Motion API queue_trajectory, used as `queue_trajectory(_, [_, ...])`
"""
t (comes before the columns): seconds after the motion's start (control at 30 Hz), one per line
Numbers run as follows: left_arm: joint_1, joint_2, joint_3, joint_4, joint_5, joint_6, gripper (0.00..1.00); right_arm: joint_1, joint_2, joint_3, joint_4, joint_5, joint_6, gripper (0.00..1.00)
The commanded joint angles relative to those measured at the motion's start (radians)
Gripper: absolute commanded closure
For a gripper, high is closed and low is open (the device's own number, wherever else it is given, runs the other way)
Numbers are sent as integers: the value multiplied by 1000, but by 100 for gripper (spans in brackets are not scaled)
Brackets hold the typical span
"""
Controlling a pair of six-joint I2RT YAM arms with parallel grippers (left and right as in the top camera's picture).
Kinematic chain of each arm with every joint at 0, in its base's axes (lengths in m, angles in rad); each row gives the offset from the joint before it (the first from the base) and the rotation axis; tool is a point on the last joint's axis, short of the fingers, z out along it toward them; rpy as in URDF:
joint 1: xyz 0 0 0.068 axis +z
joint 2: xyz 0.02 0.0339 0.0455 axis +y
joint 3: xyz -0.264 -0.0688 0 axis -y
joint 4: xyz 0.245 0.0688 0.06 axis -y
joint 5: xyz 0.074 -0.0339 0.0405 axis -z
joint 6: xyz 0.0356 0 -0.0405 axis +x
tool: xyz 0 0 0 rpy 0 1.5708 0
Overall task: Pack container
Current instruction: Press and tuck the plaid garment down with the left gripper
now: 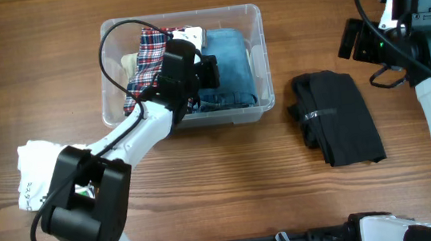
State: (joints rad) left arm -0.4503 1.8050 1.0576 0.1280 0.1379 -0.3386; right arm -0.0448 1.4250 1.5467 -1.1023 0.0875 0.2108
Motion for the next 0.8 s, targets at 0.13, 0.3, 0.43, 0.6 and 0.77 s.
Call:
queue_trajectory(0.13, [10, 11, 3, -14, -243, 47, 96, -3, 8, -5, 3, 17, -12, 0])
queue_trajectory(0.3, [10, 11, 3, -43, -347, 47, 96, -3, 8, -5, 3, 17, -12, 0])
queue_trajectory(0.43, [10, 11, 3, -86, -550, 47, 96, -3, 8, -5, 3, 17, -12, 0])
queue_trajectory(0.6, [9, 11, 3, -95, -600, 46, 96, -3, 8, -5, 3, 17, -12, 0])
queue_trajectory(0.77, [-19, 9, 3, -82, -557, 47, 96, -3, 8, -5, 3, 17, -12, 0])
